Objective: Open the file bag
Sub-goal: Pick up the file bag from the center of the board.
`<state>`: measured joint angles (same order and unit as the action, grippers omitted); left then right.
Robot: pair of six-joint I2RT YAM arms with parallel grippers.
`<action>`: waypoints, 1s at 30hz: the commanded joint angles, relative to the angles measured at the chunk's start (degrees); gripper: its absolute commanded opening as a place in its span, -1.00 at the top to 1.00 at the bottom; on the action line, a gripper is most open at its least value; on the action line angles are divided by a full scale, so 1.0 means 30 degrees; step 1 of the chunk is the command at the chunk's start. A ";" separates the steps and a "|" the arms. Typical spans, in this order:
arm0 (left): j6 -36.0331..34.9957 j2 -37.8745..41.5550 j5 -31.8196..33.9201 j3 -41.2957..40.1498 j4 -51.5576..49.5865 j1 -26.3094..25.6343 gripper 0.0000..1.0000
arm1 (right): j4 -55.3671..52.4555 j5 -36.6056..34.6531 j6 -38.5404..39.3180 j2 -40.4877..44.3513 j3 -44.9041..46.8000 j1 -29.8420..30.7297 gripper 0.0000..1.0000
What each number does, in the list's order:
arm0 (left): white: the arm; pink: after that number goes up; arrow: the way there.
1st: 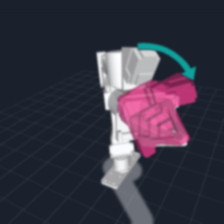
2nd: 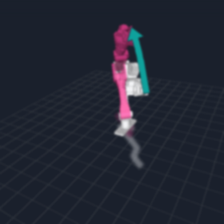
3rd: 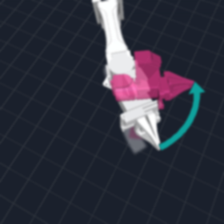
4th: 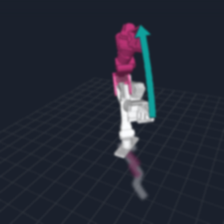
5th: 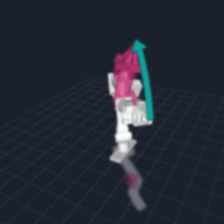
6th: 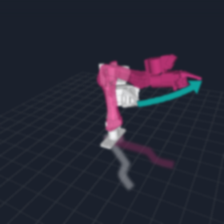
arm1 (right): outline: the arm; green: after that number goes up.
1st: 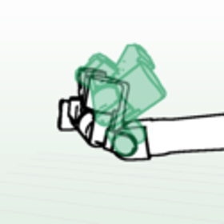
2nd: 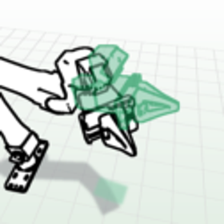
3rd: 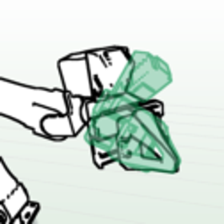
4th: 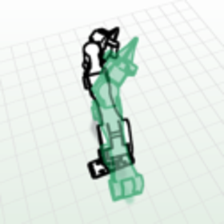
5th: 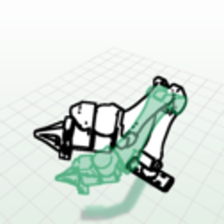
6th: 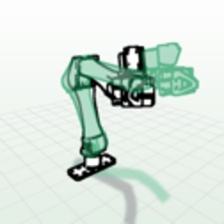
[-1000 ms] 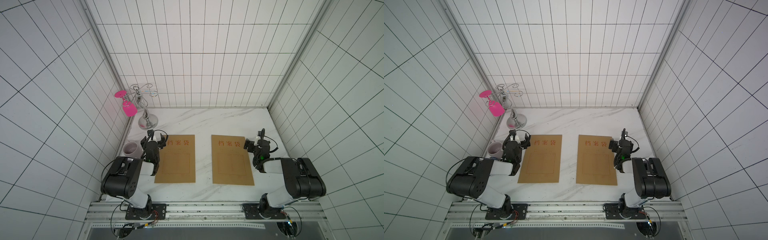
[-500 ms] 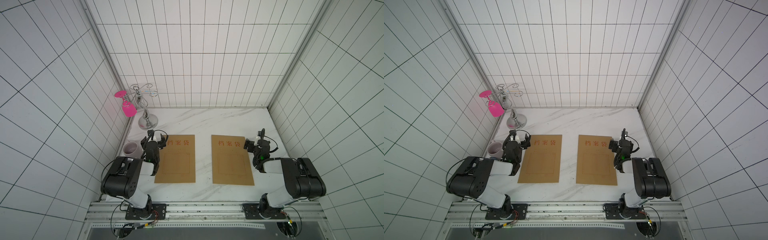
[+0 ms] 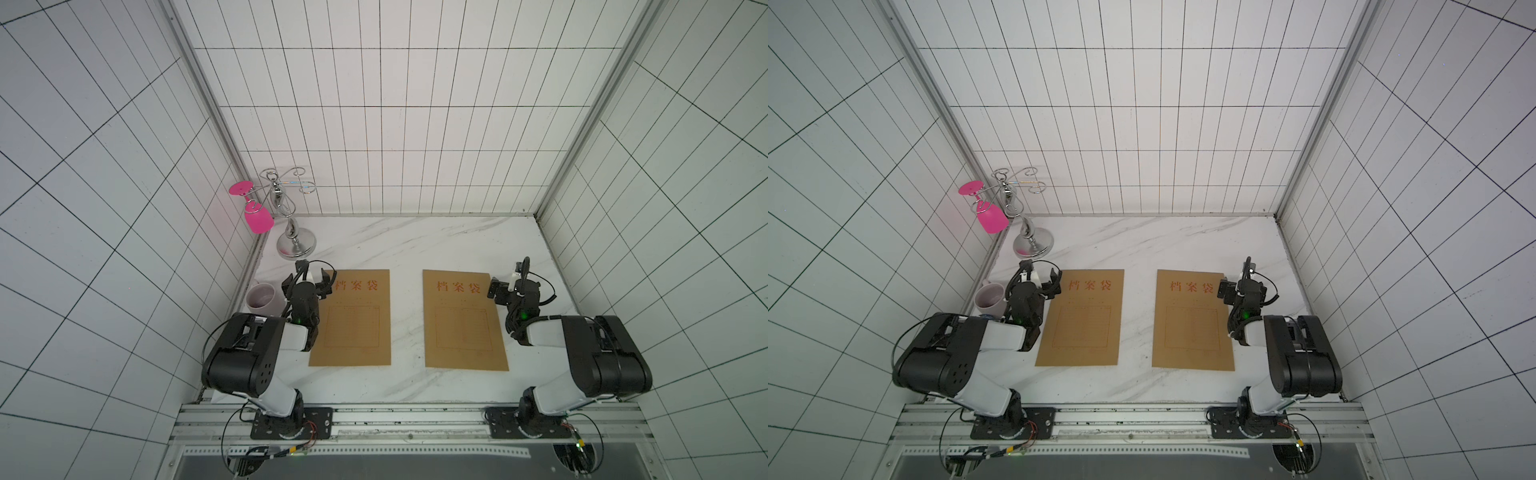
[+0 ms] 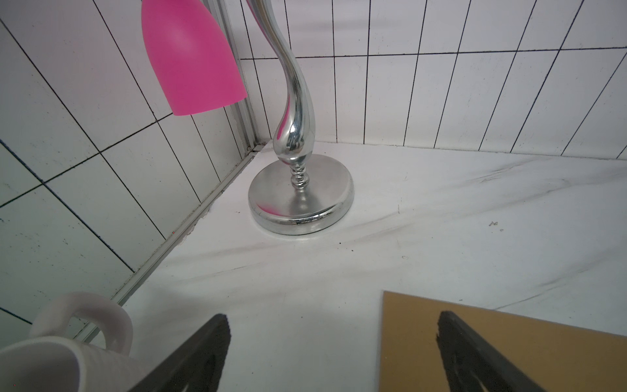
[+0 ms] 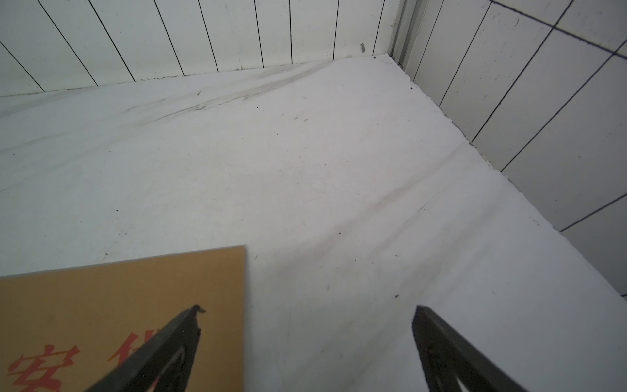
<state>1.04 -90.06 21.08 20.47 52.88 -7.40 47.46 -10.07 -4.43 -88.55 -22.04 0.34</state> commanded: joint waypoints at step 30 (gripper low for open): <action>1.5743 0.9520 -0.1474 0.4763 -2.5379 -0.7972 -0.07 | -2.6428 0.4284 -1.3203 0.4347 -1.1732 1.5062 -0.22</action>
<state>44.25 -61.17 20.23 36.05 -22.11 -33.91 -35.46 -3.07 -39.22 -72.12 -58.54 42.50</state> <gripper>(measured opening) 0.562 0.614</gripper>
